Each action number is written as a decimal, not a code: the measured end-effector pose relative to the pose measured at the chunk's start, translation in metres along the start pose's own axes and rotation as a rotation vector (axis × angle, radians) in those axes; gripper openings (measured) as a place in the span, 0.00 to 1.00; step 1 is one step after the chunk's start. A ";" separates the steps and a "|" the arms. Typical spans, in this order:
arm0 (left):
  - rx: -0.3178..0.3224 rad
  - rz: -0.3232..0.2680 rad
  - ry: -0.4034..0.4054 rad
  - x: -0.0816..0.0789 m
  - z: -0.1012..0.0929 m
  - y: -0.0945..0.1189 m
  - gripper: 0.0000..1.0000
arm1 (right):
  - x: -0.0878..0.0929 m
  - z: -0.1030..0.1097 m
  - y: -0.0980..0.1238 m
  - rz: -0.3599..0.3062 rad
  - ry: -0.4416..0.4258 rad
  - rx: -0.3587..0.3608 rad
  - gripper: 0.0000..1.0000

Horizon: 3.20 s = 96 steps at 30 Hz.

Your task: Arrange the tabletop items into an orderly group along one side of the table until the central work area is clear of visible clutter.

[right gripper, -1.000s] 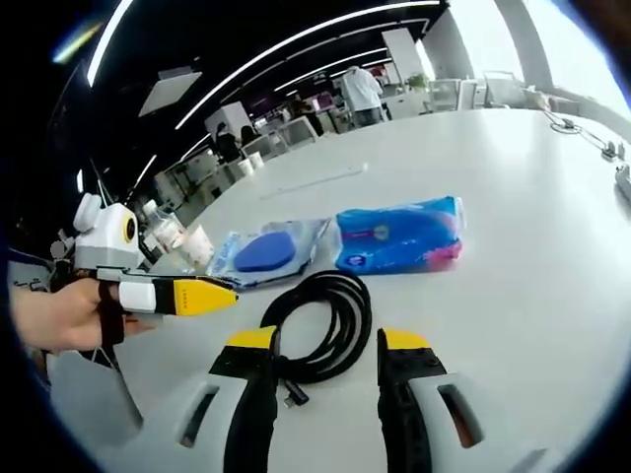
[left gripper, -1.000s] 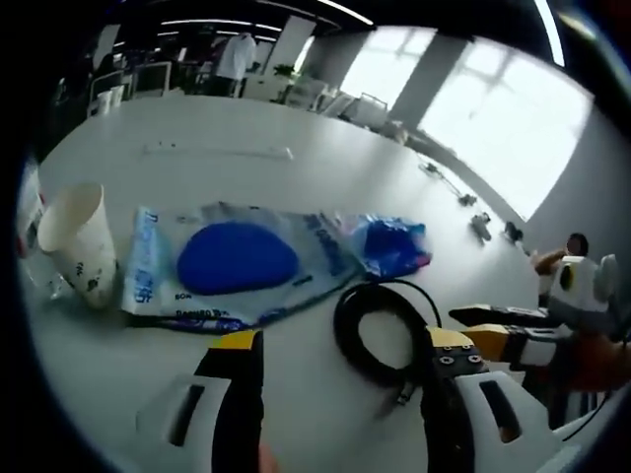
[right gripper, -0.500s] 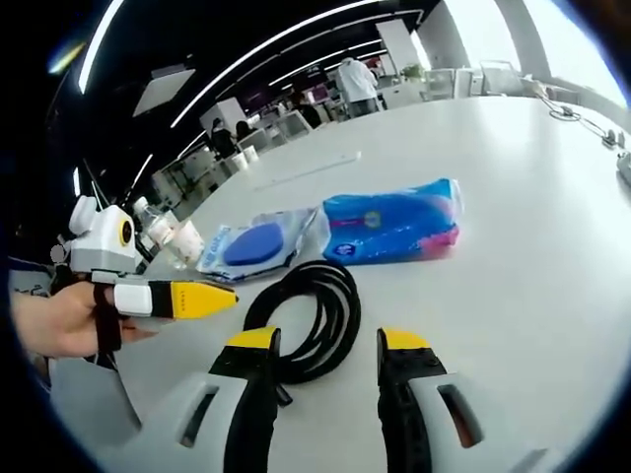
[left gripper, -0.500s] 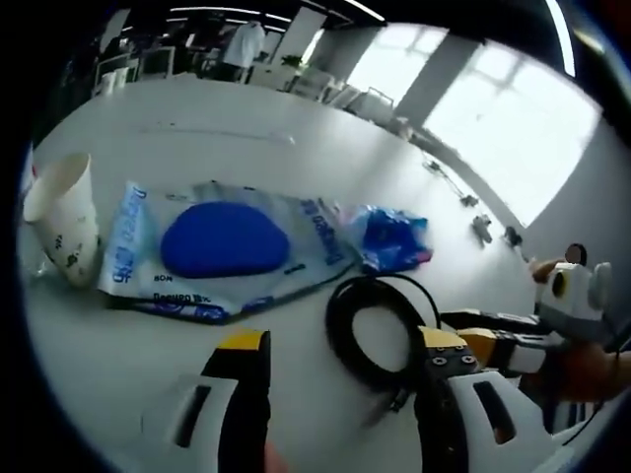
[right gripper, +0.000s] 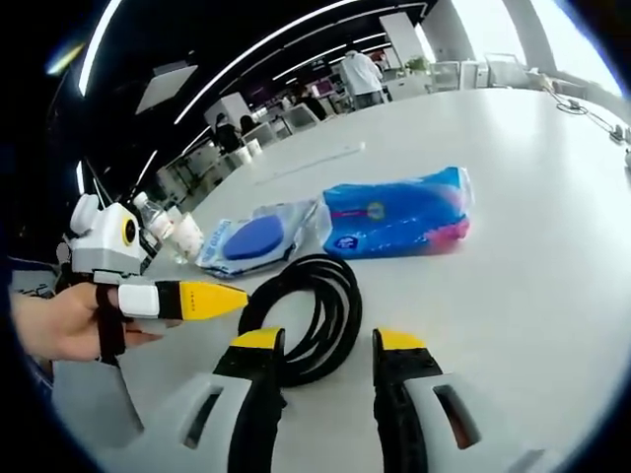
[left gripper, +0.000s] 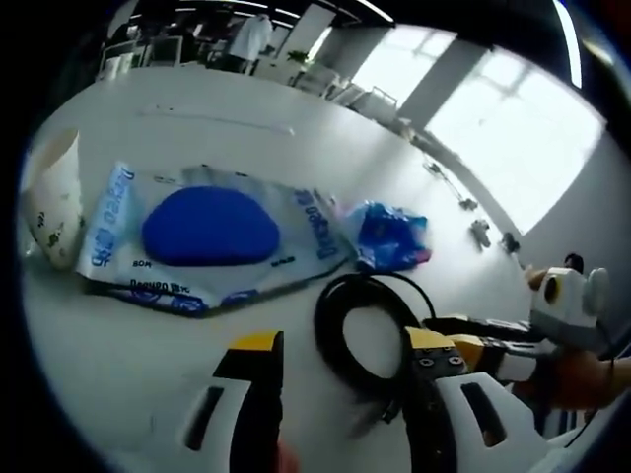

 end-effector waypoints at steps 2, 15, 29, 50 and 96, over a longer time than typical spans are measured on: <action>0.003 0.001 0.004 0.001 0.000 -0.002 0.37 | 0.000 -0.002 -0.001 0.000 -0.001 -0.005 0.30; -0.034 0.042 0.020 0.011 0.002 -0.004 0.09 | -0.001 -0.007 -0.001 0.018 0.013 0.003 0.10; 0.036 0.020 0.118 0.004 -0.016 0.005 0.02 | -0.013 -0.005 0.018 -0.045 -0.030 0.002 0.00; 0.126 0.014 0.130 0.007 -0.063 -0.005 0.02 | -0.019 -0.026 0.063 -0.129 -0.089 0.081 0.00; 0.003 0.054 0.120 0.016 -0.049 -0.033 0.02 | -0.010 -0.056 0.027 -0.020 -0.104 0.057 0.00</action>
Point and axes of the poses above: the point that each gripper's makers call its tool centre point, and the gripper's own axes: y roughly backward along the fingers, z roughly to its left, x roughly out of its underside, the point moved 8 cm from there along y, roughly backward along the fingers, and after that the axes turned 6 degrees about -y, right-handed, at the moved point
